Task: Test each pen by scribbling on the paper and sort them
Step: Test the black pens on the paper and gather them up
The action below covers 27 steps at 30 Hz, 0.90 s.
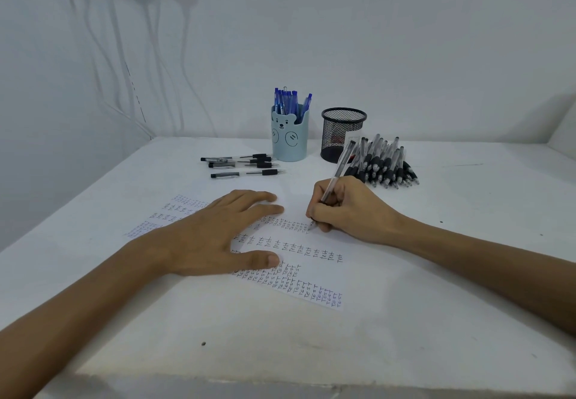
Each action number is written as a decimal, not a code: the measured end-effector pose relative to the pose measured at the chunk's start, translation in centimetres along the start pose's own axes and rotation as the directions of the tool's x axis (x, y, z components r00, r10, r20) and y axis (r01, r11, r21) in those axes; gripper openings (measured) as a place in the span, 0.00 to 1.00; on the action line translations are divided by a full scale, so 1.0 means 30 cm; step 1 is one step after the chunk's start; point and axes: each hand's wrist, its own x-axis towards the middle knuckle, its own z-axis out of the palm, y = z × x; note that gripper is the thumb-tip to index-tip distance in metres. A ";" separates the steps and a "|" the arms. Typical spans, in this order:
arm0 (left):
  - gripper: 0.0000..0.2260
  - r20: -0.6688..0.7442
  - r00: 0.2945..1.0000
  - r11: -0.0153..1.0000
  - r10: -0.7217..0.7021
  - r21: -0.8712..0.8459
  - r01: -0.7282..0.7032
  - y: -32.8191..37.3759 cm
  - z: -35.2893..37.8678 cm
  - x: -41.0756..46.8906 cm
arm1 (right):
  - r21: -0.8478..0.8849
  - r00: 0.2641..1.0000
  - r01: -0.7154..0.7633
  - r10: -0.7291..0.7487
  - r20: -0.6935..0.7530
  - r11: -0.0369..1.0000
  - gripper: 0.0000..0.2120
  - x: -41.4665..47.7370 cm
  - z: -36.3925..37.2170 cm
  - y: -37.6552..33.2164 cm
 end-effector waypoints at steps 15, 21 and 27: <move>0.38 -0.003 1.000 1.000 0.004 0.000 -0.004 0.001 0.000 0.001 | -0.023 1.000 -0.015 0.015 -0.013 1.000 0.05 -0.003 -0.003 -0.006; 0.38 -0.006 1.000 1.000 0.000 0.002 0.000 0.001 0.000 0.000 | -0.037 1.000 -0.007 0.006 -0.027 0.999 0.05 -0.004 -0.002 -0.010; 0.38 -0.001 1.000 1.000 -0.002 -0.004 0.002 0.005 -0.002 0.000 | -0.064 0.998 -0.008 0.004 -0.057 0.998 0.04 -0.003 -0.002 -0.009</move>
